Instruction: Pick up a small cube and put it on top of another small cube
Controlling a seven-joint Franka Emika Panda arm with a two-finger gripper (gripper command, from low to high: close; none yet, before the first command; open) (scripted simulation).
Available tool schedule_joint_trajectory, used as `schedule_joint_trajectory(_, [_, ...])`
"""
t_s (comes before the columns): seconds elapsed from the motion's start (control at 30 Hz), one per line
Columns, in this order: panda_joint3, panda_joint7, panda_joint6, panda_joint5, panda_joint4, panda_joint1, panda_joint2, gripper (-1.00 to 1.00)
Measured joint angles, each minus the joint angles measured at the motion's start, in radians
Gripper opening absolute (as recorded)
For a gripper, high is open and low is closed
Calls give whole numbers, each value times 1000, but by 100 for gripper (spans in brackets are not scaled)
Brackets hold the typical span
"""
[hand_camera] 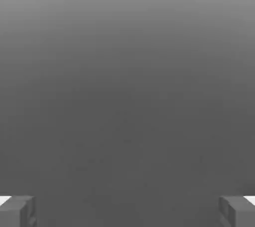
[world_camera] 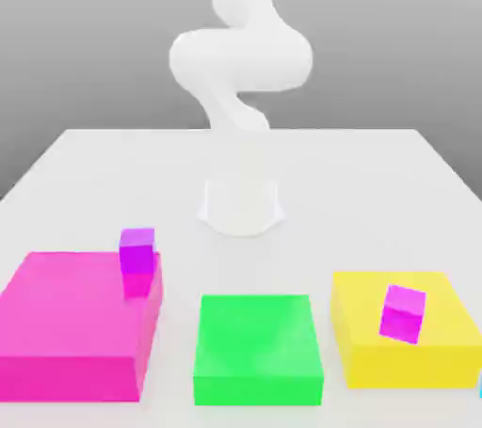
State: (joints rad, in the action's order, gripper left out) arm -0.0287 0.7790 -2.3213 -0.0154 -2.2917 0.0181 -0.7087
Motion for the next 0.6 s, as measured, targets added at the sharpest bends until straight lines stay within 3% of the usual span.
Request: schedule_joint_trajectory(0.6, [-204,-126,-153,-146,60,154,659,0])
